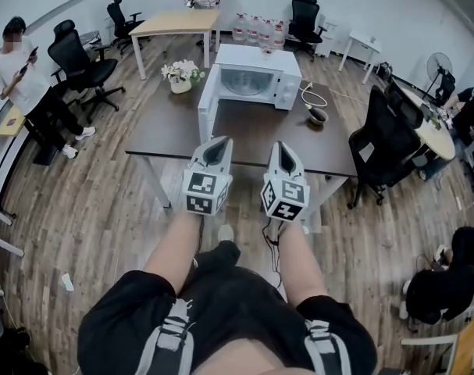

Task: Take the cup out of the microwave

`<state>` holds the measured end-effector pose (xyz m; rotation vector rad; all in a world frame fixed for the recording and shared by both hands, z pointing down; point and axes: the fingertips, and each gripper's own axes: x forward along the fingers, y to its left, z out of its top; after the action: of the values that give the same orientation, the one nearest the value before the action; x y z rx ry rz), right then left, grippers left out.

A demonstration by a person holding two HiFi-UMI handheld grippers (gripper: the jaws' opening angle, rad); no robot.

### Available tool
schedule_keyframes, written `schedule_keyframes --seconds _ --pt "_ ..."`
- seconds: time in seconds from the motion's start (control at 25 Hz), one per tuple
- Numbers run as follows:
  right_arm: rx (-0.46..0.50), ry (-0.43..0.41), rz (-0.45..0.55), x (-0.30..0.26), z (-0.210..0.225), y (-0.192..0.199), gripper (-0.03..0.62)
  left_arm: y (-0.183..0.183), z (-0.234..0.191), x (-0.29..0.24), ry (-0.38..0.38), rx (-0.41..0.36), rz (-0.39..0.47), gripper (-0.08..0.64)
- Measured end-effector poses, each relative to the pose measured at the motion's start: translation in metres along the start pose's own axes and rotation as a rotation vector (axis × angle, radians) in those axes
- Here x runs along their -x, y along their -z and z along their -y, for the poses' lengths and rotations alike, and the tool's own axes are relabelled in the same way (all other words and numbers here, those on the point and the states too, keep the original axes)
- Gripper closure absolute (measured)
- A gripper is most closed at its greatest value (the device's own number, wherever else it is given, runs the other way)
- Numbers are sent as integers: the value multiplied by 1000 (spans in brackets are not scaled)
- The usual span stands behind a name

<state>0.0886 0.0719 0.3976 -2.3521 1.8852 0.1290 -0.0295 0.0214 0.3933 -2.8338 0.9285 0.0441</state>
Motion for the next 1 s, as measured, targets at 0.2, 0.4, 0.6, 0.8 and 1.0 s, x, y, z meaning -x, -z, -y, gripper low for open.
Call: schedule_keyframes --seconds 0.2,0.4,0.6,0.8,1.0 --pt "0 -8 -12 -102 28 9 594 4 -41 -100 11 18 3 566" --pt "1 -16 -13 -218 54 11 594 5 -93 -202 0 21 12 566" --pt "12 -22 -21 -326 73 24 594 18 -147 -293 -7 53 10 566" --pt "-2 -27 -50 -397 91 44 594 40 -179 -358 -13 88 -29 566" --pt "-13 -55 -45 -438 109 61 594 56 -190 -397 -46 95 -63 566"
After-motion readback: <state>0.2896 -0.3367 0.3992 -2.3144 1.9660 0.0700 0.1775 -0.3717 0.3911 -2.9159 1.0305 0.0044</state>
